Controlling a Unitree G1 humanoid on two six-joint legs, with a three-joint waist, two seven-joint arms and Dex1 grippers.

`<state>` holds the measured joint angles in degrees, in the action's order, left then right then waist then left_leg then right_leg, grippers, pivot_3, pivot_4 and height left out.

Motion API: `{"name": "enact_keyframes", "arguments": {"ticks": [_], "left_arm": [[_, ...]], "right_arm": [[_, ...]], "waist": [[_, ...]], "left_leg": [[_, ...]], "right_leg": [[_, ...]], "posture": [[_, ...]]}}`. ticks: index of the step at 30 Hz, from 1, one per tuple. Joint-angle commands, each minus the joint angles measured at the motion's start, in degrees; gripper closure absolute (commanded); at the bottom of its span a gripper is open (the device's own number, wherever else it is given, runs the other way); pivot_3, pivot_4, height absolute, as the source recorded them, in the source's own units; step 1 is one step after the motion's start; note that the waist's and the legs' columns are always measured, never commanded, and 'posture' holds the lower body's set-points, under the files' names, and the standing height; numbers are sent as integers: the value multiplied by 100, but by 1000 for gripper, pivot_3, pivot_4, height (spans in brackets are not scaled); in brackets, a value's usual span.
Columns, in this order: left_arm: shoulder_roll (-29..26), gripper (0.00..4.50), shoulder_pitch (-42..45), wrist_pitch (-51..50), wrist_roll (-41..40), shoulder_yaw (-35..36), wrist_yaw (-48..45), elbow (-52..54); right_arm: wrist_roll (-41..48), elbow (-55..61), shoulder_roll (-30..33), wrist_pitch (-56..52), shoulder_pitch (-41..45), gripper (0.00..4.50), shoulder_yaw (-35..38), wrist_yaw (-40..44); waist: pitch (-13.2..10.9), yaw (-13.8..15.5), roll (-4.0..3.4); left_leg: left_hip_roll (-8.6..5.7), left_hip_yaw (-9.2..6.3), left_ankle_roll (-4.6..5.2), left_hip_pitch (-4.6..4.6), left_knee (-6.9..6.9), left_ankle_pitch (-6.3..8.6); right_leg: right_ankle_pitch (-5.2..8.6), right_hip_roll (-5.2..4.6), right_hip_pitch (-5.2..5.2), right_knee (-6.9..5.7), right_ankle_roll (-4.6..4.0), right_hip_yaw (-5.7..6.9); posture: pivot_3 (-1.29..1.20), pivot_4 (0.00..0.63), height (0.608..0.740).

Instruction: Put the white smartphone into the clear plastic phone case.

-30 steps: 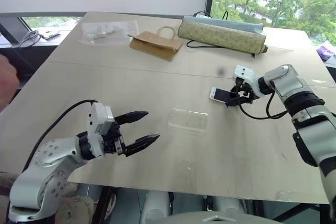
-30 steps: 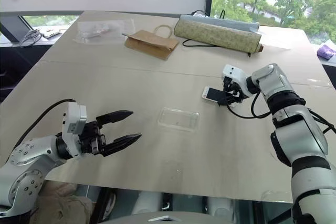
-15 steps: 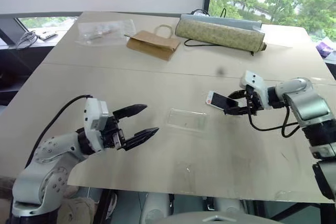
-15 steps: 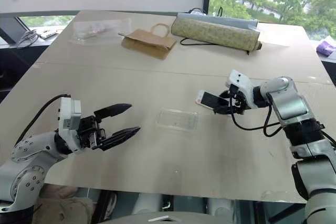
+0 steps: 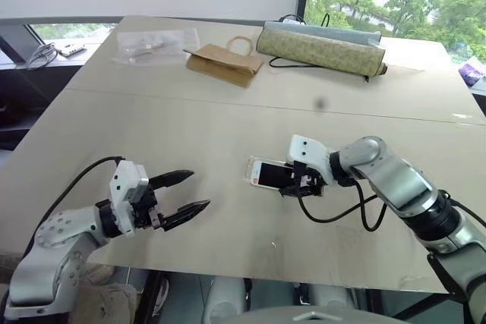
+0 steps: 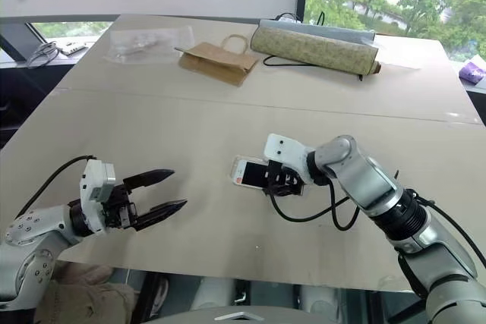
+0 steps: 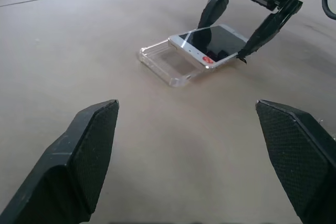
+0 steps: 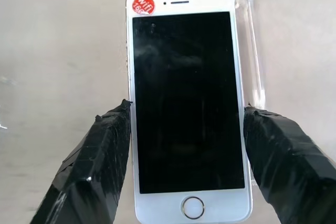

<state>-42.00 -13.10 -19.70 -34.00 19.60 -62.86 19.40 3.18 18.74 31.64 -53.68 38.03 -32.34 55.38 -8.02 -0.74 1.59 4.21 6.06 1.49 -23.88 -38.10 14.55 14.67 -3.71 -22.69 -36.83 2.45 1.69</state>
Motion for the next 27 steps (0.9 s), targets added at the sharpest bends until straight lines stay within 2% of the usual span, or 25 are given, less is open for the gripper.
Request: {"name": "enact_keyframes", "arguments": {"ticks": [1,12,27], "left_arm": [[-46,128,-61,137,-23,54,-46,122],[-58,128,-255,235,-77,152,-83,205],[-81,128,-284,238,-160,267,-102,174]], "right_arm": [[-47,108,-14,-40,136,1591,-36,-132],[7,-136,-46,-132,552,1591,3,-96],[-244,-271,134,-40,514,1591,-405,-137]], "waist": [[0,-1,0],[-1,-4,-2],[0,-2,1]], "left_leg": [[0,1,0,0,0,0],[0,2,1,0,2,0],[0,3,1,0,2,1]], "right_leg": [[0,0,0,0,0,0],[0,-1,-2,1,1,-1],[0,-3,-2,3,0,-1]], "posture": [[0,150,740],[0,150,740],[0,150,740]]}}
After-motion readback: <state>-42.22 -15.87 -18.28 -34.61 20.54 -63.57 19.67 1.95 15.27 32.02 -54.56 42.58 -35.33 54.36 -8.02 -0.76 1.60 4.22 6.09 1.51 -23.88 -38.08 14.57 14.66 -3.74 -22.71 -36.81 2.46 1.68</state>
